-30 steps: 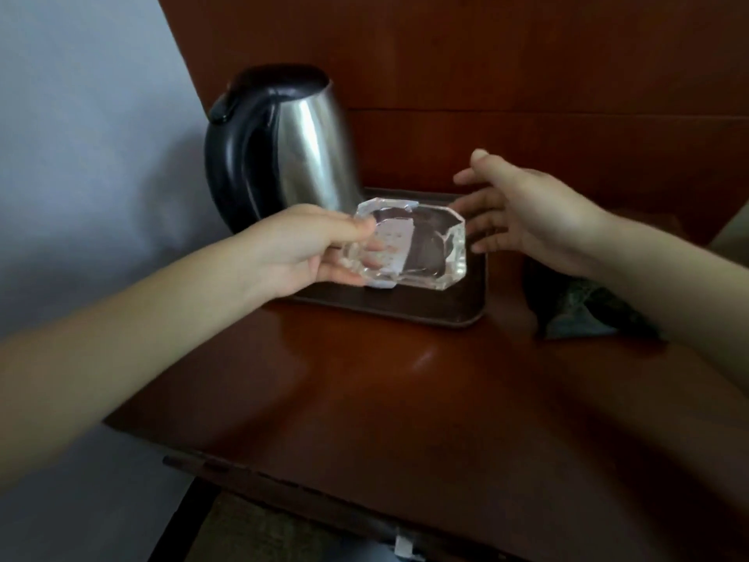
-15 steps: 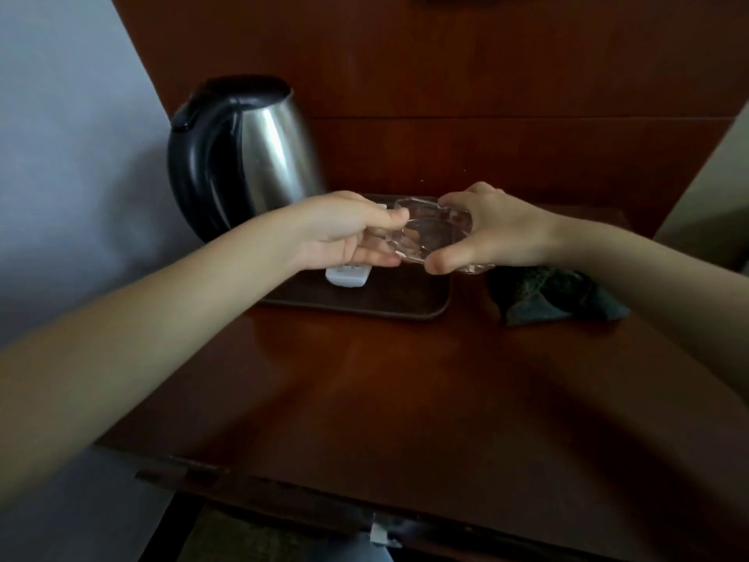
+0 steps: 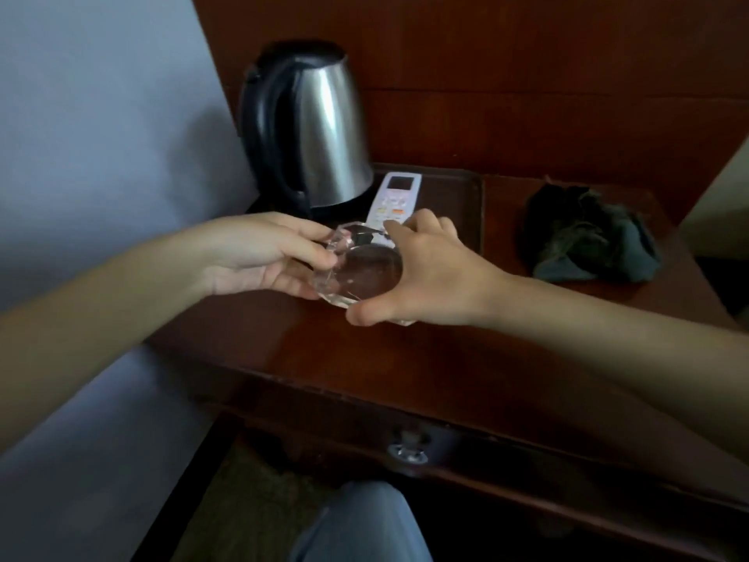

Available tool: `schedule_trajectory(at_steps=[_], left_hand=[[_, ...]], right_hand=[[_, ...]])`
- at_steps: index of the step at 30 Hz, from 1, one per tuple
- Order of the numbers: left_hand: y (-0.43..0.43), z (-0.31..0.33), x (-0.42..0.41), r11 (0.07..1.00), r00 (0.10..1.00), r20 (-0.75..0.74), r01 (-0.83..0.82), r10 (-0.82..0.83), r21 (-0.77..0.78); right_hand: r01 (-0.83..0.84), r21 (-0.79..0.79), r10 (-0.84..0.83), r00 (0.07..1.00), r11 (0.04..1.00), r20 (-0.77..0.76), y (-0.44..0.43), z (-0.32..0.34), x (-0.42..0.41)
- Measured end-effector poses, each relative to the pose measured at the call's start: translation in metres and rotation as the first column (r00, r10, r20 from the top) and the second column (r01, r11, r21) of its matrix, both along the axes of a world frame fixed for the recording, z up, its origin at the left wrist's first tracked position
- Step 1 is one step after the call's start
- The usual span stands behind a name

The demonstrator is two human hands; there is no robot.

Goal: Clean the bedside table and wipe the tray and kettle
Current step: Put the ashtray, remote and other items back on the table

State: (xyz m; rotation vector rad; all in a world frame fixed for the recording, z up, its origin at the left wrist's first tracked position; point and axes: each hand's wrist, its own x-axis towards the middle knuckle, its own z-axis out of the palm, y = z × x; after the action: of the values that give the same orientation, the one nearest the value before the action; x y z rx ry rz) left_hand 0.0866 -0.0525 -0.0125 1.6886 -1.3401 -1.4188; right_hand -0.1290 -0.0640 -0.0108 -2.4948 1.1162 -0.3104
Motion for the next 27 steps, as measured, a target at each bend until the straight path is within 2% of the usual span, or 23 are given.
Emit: schedule_trajectory(at_steps=[4, 11, 16, 22, 25, 27], left_hand=[[0.043, -0.005, 0.042, 0.991, 0.990, 0.041, -0.134, 0.135, -0.014], [0.077, -0.004, 0.074, 0.958, 0.955, 0.080, -0.285, 0.287, -0.040], [0.082, -0.009, 0.083, 0.968, 0.968, 0.021, -0.251, 0.252, -0.023], [0.076, -0.016, 0.079, 0.963, 0.963, 0.054, -0.262, 0.266, -0.068], [0.080, -0.012, 0.076, 0.961, 0.959, 0.084, -0.265, 0.272, -0.082], [0.083, -0.006, 0.072, 0.945, 0.939, 0.141, -0.293, 0.314, -0.147]], right_hand=[[-0.074, -0.023, 0.074, 0.997, 0.997, -0.004, 0.022, -0.008, 0.048], [-0.099, 0.008, 0.099, 0.994, 0.995, -0.036, 0.039, -0.021, 0.103], [-0.121, 0.028, 0.124, 0.987, 0.992, -0.100, 0.039, -0.020, 0.105], [-0.079, -0.007, 0.079, 0.994, 0.997, -0.079, 0.048, -0.020, 0.115], [-0.059, 0.086, 0.061, 0.998, 0.995, -0.028, 0.045, -0.023, 0.109], [-0.079, 0.116, 0.079, 0.997, 0.990, 0.004, 0.043, -0.021, 0.094]])
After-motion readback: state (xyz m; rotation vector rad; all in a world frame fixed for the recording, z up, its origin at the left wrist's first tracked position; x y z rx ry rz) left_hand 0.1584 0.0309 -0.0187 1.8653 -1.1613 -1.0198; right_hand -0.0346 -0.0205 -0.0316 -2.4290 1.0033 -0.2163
